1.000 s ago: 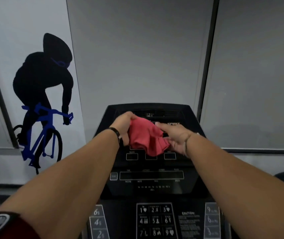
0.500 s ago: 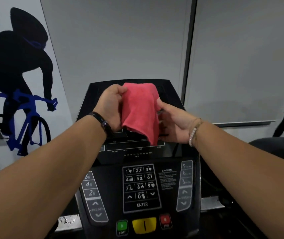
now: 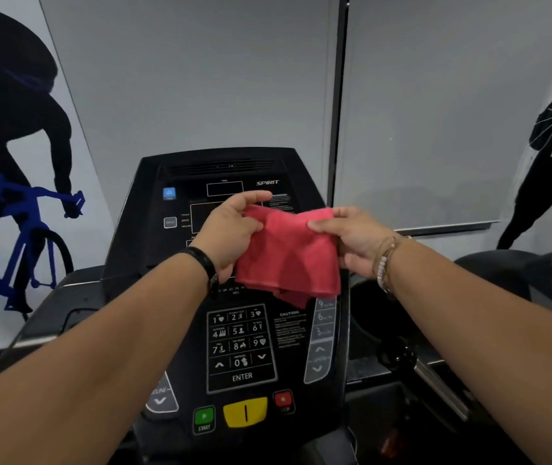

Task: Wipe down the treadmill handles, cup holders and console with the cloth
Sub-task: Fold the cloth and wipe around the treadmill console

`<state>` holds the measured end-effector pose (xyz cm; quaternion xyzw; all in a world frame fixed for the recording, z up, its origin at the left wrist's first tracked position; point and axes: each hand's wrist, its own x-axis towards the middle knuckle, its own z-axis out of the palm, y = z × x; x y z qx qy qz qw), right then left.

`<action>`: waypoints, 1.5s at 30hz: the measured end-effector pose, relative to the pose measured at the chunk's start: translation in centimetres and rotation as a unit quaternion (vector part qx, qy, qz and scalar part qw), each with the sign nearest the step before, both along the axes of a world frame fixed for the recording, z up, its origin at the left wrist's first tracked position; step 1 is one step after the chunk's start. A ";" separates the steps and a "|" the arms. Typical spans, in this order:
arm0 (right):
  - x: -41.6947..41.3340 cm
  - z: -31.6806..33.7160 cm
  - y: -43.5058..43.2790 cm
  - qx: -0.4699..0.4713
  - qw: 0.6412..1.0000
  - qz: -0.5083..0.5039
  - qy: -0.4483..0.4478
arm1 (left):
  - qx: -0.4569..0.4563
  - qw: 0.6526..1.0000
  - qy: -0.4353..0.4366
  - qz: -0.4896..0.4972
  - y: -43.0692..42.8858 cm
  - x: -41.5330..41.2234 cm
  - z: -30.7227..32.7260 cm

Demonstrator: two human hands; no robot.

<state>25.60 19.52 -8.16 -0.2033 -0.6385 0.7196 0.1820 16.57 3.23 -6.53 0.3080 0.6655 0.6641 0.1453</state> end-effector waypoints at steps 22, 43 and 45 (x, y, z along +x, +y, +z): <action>2.2 -8.1 8.8 0.555 0.825 -0.019 -0.106 | -0.309 0.917 0.230 0.102 8.6 1.6 -10.9; -1.3 -10.2 9.7 0.497 0.865 -0.046 -0.052 | -0.326 0.845 0.394 0.157 9.6 0.6 -13.8; -0.2 -10.7 8.5 0.534 0.843 -0.015 -0.061 | -0.324 0.846 0.394 0.154 9.5 0.6 -13.8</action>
